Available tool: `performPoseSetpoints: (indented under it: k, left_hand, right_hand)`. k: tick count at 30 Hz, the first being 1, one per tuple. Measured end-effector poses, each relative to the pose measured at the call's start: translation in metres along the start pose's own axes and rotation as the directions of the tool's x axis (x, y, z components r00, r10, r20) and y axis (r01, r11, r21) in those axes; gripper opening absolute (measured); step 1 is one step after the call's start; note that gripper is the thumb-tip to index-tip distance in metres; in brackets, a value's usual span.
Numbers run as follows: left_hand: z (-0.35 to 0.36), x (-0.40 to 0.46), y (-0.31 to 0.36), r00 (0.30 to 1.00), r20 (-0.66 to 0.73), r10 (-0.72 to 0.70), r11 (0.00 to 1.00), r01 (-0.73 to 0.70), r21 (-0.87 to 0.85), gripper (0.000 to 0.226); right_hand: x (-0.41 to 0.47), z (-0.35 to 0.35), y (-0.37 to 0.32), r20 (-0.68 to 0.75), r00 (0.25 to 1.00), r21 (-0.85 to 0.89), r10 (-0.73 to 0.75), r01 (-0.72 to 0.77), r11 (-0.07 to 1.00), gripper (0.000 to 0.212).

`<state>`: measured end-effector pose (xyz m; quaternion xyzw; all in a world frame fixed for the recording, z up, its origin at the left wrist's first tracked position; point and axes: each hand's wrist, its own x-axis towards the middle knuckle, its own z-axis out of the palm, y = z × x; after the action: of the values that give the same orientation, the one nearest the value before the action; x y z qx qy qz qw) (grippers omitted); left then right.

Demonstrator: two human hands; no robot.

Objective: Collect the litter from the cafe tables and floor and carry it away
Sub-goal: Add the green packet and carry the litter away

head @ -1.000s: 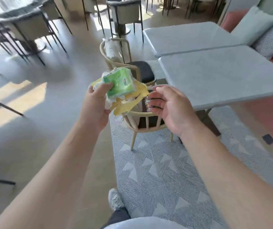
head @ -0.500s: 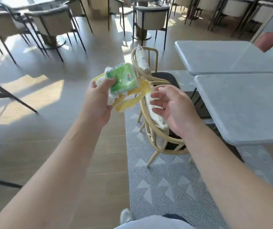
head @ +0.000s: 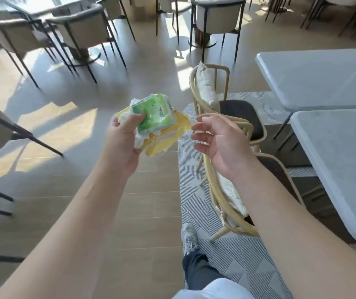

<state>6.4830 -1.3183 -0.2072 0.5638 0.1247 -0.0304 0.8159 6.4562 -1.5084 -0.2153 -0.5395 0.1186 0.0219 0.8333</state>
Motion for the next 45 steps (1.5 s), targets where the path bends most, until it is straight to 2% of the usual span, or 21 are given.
performPoseSetpoints:
  k: [3, 7, 13, 18, 23, 27, 28, 31, 35, 40, 42, 45]
  left_hand:
    - [0.020, 0.056, 0.007, 1.000, -0.017, -0.012, 0.999, 0.013, 0.045, 0.048]
    - [0.054, 0.122, 0.022, 1.000, 0.021, -0.018, 0.997, 0.016, 0.080, 0.050]
    - [0.084, 0.194, 0.043, 0.999, 0.046, 0.004, 0.998, -0.007, 0.059, 0.026]
    - [0.093, 0.245, 0.056, 0.997, 0.066, 0.026, 0.998, -0.029, 0.050, 0.024]
    - [0.089, 0.300, 0.065, 0.997, 0.079, 0.003, 0.998, -0.007, 0.059, 0.039]
    - [0.079, 0.360, 0.070, 0.997, 0.078, -0.016, 0.999, 0.013, 0.034, 0.023]
    - [0.075, 0.377, 0.072, 0.997, 0.081, -0.019, 0.999, 0.016, 0.030, 0.025]
    - [0.066, 0.431, 0.082, 0.993, 0.105, -0.043, 0.999, 0.039, 0.037, 0.054]
    - [0.053, 0.505, 0.103, 0.988, 0.144, -0.062, 0.998, 0.058, 0.033, 0.046]
    - [0.049, 0.581, 0.144, 0.975, 0.213, -0.066, 0.998, 0.067, 0.001, 0.068]
    - [0.049, 0.609, 0.155, 0.972, 0.225, -0.061, 0.997, 0.069, -0.028, 0.064]
    - [0.054, 0.644, 0.166, 0.964, 0.259, -0.056, 0.997, 0.070, -0.044, 0.041]
  right_hand:
    - [0.060, 0.003, -0.009, -0.002, 1.000, 0.022, 0.030, -0.030, 0.999, 0.012]
    - [0.129, 0.003, -0.033, 0.004, 0.999, 0.040, 0.036, -0.036, 0.999, 0.012]
    - [0.206, 0.006, -0.064, 0.035, 0.999, 0.069, 0.007, -0.010, 0.998, 0.012]
    - [0.252, 0.005, -0.068, 0.055, 0.998, 0.090, 0.004, -0.009, 0.996, 0.013]
    - [0.302, 0.014, -0.066, 0.011, 1.000, 0.115, 0.003, -0.005, 0.993, 0.012]
    - [0.349, 0.035, -0.062, -0.030, 0.999, 0.094, -0.011, 0.014, 0.995, 0.012]
    - [0.362, 0.043, -0.062, -0.040, 0.999, 0.084, -0.013, 0.016, 0.996, 0.011]
    - [0.408, 0.071, -0.062, -0.074, 0.997, 0.050, -0.021, 0.025, 0.998, 0.011]
    - [0.470, 0.122, -0.064, -0.102, 0.995, -0.004, -0.014, 0.013, 1.000, 0.009]
    - [0.535, 0.174, -0.078, -0.125, 0.991, -0.041, -0.050, 0.045, 0.998, 0.010]
    - [0.556, 0.185, -0.085, -0.132, 0.988, -0.055, -0.081, 0.074, 0.996, 0.010]
    - [0.585, 0.194, -0.092, -0.161, 0.982, -0.072, -0.098, 0.088, 0.994, 0.011]
